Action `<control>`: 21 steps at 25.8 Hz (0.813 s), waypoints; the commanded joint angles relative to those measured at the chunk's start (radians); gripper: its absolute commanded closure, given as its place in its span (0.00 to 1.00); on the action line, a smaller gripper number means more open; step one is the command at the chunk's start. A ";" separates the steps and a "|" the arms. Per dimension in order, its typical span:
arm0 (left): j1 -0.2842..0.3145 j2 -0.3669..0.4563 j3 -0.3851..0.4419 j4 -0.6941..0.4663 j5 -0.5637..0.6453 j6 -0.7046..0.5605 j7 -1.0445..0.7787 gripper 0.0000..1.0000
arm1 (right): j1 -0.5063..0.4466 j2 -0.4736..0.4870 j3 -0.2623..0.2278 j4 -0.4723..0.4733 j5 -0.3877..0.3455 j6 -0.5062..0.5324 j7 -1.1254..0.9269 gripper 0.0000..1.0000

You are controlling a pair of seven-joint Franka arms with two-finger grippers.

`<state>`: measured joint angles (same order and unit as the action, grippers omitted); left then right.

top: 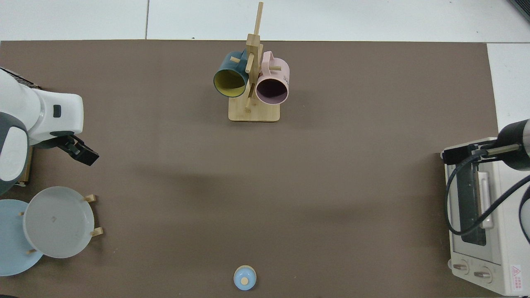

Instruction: Put markers into pen holder

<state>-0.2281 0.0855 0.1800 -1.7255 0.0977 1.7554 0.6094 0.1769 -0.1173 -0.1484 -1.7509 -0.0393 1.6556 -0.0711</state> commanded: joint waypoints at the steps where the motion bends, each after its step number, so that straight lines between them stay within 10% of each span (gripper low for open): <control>1: 0.009 -0.016 -0.016 0.013 -0.035 -0.014 -0.167 0.00 | -0.017 -0.005 0.006 0.005 0.022 -0.007 -0.033 0.00; 9: 0.173 -0.027 -0.237 0.096 -0.029 -0.100 -0.313 0.00 | -0.017 -0.005 0.006 0.005 0.022 -0.007 -0.033 0.00; 21: 0.173 -0.090 -0.217 0.110 -0.062 -0.175 -0.476 0.00 | -0.017 -0.005 0.006 0.005 0.022 -0.007 -0.033 0.00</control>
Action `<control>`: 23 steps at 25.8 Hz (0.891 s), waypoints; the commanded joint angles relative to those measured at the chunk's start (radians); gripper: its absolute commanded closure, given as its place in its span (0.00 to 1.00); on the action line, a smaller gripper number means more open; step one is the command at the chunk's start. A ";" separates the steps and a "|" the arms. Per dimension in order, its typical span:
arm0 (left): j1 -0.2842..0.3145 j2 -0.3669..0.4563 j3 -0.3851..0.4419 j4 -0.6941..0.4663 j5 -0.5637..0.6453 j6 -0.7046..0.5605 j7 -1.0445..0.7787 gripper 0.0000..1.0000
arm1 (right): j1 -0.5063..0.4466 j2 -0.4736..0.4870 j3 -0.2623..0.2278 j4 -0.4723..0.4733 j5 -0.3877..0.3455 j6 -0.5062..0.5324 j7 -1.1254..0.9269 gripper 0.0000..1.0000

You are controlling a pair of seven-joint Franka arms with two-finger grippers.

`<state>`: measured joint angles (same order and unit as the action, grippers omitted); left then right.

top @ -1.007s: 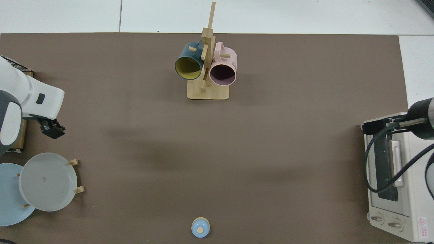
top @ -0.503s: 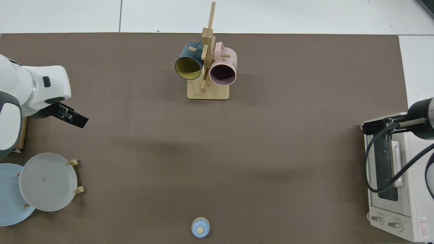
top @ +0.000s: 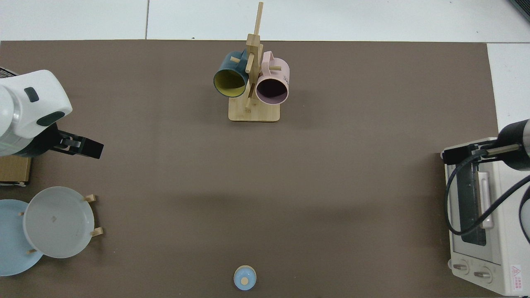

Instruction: Put markers into pen holder

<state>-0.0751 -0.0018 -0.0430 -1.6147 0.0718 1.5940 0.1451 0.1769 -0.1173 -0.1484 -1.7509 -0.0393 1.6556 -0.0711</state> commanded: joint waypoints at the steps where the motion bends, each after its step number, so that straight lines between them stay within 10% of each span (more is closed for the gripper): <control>1: 0.020 -0.004 0.009 -0.001 -0.040 -0.016 -0.010 0.00 | -0.017 -0.005 0.006 0.005 0.022 -0.007 -0.033 0.00; 23: 0.011 -0.103 0.038 -0.067 -0.093 0.030 0.134 0.00 | -0.017 -0.005 0.006 0.005 0.022 -0.007 -0.033 0.00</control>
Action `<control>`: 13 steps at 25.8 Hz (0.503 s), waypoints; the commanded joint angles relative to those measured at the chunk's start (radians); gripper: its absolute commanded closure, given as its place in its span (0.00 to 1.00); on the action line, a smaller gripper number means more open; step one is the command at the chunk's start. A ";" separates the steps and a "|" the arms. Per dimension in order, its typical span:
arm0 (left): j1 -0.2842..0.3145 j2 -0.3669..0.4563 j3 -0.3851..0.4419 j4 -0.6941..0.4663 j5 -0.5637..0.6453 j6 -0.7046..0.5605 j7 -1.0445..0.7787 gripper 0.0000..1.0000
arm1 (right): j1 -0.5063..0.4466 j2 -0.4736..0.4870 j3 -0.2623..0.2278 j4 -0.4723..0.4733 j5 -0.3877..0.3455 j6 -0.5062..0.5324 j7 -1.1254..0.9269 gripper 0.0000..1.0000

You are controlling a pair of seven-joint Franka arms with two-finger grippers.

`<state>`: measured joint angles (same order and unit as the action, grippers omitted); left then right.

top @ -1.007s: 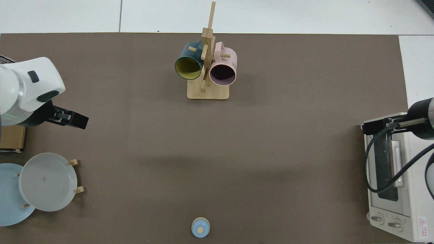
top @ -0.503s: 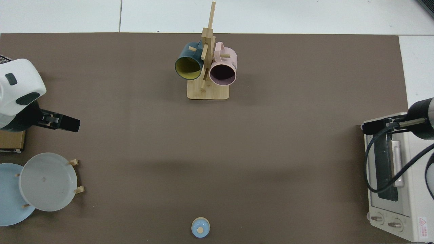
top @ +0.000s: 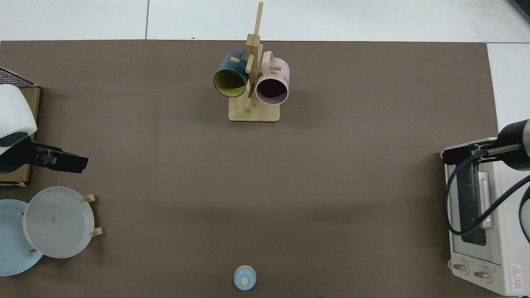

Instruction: Put markers into pen holder

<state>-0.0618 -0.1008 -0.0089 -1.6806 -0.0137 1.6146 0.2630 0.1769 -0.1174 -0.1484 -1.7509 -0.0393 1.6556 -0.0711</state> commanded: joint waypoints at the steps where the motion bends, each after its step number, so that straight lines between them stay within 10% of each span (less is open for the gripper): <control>1: -0.004 -0.007 0.004 -0.004 -0.008 0.010 0.013 0.00 | -0.017 -0.005 0.006 0.005 0.022 -0.007 -0.033 0.00; 13: -0.004 -0.016 0.004 -0.022 0.003 0.008 -0.083 0.00 | -0.017 -0.005 0.006 0.005 0.022 -0.007 -0.033 0.00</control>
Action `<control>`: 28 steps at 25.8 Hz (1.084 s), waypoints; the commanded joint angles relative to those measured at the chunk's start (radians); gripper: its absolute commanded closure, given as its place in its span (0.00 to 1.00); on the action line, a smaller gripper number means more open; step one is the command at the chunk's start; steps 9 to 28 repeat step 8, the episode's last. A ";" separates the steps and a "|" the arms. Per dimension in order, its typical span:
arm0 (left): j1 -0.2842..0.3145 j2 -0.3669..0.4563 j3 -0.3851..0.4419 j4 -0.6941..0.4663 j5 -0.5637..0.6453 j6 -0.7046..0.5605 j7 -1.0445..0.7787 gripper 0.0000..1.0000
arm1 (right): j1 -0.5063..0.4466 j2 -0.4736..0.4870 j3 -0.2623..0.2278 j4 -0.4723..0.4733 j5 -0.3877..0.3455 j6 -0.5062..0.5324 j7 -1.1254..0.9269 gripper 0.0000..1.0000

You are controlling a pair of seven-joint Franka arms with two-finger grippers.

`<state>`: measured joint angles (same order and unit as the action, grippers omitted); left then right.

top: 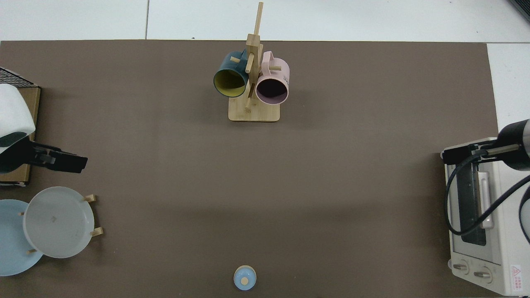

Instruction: Put markers into pen holder

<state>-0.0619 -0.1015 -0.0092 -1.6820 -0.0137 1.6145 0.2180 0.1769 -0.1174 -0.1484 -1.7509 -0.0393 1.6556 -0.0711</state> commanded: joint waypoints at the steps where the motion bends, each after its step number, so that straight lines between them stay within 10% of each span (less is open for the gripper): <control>1: -0.004 -0.015 0.005 -0.021 0.007 0.004 -0.061 0.00 | -0.017 -0.005 0.006 0.005 0.022 -0.007 -0.033 0.00; 28: -0.003 -0.017 0.006 -0.021 0.009 -0.031 -0.134 0.00 | -0.017 -0.005 0.006 0.005 0.022 -0.007 -0.033 0.00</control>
